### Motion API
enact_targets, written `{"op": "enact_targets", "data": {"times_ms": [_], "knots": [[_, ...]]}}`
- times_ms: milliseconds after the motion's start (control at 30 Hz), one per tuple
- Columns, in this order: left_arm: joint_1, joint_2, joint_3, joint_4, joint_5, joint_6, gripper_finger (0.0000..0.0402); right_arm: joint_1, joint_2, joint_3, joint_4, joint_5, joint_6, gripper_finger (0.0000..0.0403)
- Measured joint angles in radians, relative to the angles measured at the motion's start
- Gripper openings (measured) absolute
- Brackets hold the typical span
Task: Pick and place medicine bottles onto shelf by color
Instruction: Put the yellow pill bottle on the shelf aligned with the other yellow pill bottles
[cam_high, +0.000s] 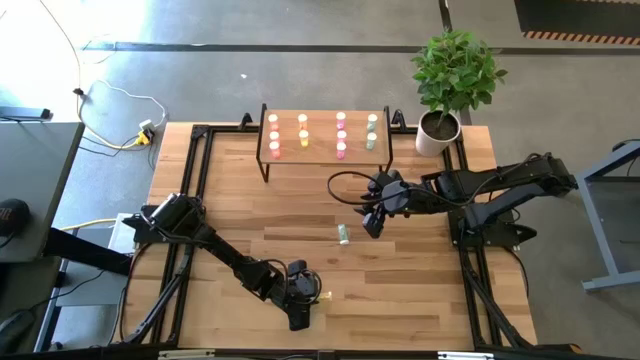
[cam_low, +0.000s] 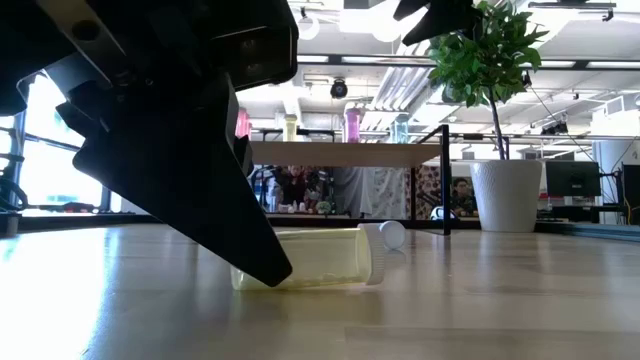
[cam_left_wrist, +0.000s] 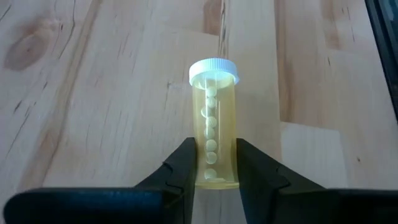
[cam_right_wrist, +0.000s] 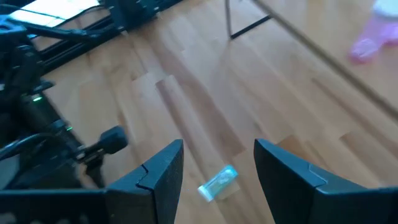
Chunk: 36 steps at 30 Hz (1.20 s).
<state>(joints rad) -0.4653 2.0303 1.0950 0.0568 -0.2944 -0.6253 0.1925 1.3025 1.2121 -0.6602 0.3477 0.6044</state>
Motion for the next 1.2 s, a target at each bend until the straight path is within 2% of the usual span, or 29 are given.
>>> {"op": "enact_targets", "data": {"times_ms": [200,300,467,567,667,933,1033,1200], "knots": [[0.009,-0.041,-0.002,-0.025,0.015,-0.018,0.0098,0.000,0.000,0.000,0.027,-0.076,-0.027,0.0187],[0.022,-0.082,-0.002,-0.039,0.009,-0.014,0.0094,0.000,0.000,0.000,0.048,-0.102,-0.034,0.0187],[0.049,-0.186,-0.002,-0.045,-0.008,0.029,0.0085,0.000,0.000,0.000,0.114,-0.155,-0.060,0.0187],[0.065,-0.260,-0.002,-0.057,-0.037,0.072,0.0087,0.000,-0.001,0.000,0.163,-0.224,-0.086,0.0187],[0.075,-0.342,-0.002,-0.094,-0.092,0.112,0.0088,0.000,-0.001,0.022,0.164,-0.302,-0.113,0.0187],[0.076,-0.527,-0.008,-0.254,-0.286,0.166,0.0089,-0.002,-0.003,0.139,0.168,-0.305,-0.231,0.0187],[0.077,-0.591,-0.068,-0.254,-0.341,0.145,0.0089,-0.003,-0.003,0.172,0.182,-0.303,-0.277,0.0187],[0.077,-0.691,-0.214,-0.090,-0.447,0.109,0.0089,-0.003,0.000,0.182,0.293,-0.303,-0.358,0.0187]]}}
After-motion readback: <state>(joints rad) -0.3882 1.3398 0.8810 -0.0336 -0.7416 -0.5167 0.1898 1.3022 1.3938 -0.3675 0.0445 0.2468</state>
